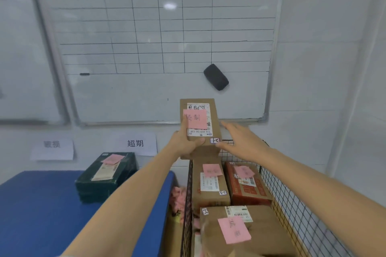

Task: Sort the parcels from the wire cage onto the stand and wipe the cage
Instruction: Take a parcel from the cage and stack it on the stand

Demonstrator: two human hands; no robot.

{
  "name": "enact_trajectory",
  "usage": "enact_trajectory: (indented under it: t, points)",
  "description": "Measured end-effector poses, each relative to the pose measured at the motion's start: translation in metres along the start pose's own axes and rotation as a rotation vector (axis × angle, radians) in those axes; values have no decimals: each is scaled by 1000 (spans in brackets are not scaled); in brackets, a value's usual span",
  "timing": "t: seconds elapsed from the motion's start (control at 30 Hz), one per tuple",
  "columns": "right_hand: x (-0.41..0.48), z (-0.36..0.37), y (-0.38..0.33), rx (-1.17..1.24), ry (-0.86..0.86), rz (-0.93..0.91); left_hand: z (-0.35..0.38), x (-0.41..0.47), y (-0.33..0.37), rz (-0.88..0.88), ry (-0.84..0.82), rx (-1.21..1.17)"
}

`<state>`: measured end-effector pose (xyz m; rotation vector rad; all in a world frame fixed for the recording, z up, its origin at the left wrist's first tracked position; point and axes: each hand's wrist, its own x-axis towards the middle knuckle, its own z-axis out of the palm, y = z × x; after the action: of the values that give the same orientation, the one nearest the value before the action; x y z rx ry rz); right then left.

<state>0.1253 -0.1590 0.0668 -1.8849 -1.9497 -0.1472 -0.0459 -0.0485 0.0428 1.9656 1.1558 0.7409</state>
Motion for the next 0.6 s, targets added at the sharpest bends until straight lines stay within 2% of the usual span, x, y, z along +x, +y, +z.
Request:
enact_trajectory:
  t: [0.37,0.6]
  points:
    - [9,28,-89,10,-25,-5,-69,-35,-60,-50,64,-3]
    - [63,87,-138,15,-62,29,-110,-1,-135,-79,-11,-8]
